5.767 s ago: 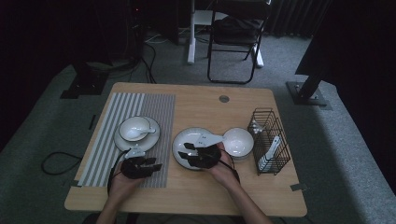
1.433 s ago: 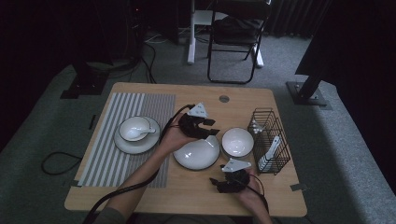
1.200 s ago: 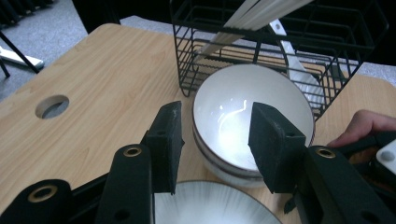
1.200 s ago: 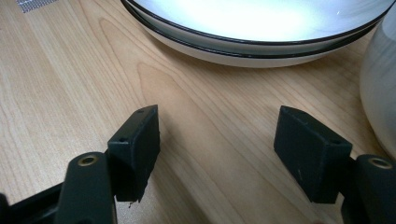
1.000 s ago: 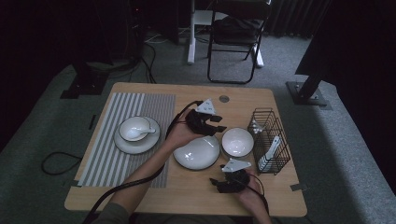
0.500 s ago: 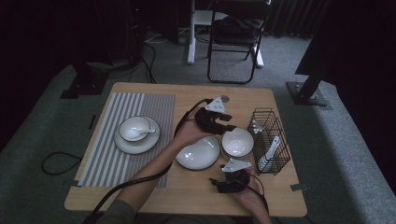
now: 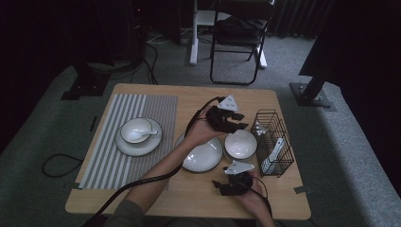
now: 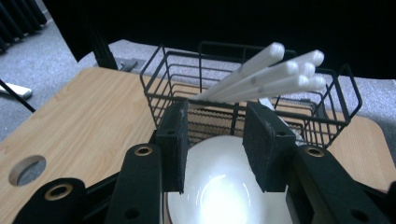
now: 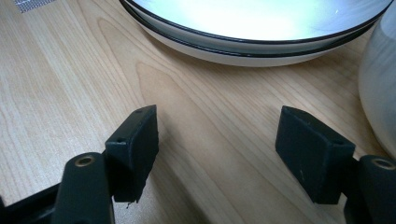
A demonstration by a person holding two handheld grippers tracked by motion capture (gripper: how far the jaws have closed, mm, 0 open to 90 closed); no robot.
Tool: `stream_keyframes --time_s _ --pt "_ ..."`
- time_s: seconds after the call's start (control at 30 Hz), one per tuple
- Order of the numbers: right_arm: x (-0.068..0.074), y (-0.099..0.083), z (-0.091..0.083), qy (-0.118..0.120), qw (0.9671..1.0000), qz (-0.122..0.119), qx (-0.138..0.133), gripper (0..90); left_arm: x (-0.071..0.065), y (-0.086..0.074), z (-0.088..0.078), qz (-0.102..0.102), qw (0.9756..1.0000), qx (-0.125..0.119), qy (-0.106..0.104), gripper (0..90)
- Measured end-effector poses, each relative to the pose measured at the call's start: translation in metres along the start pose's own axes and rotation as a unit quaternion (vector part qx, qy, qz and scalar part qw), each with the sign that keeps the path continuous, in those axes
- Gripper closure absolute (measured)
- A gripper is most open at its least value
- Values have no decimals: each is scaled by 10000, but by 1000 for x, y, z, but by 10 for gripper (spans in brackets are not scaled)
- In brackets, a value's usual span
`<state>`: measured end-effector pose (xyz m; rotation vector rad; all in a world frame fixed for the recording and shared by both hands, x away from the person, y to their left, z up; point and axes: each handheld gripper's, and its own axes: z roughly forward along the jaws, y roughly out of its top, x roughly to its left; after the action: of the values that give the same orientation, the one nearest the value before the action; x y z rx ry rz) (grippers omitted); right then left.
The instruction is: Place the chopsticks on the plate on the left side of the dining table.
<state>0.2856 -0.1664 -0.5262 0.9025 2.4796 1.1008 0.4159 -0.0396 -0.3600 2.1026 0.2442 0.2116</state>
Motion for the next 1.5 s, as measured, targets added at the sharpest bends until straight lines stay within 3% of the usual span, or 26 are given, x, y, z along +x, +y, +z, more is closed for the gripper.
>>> stream_keyframes --time_s 0.77,1.27,1.5 --pt "0 0 0 -33 10000 36 2 298 -11 16 3 157 9996 -174 -158 610" --pt "1 0 -1 -31 10000 60 5 298 -12 22 8 218 9996 -146 -109 612" --pt "1 0 0 -28 10000 49 -1 298 -7 20 12 121 9998 -143 -33 636"
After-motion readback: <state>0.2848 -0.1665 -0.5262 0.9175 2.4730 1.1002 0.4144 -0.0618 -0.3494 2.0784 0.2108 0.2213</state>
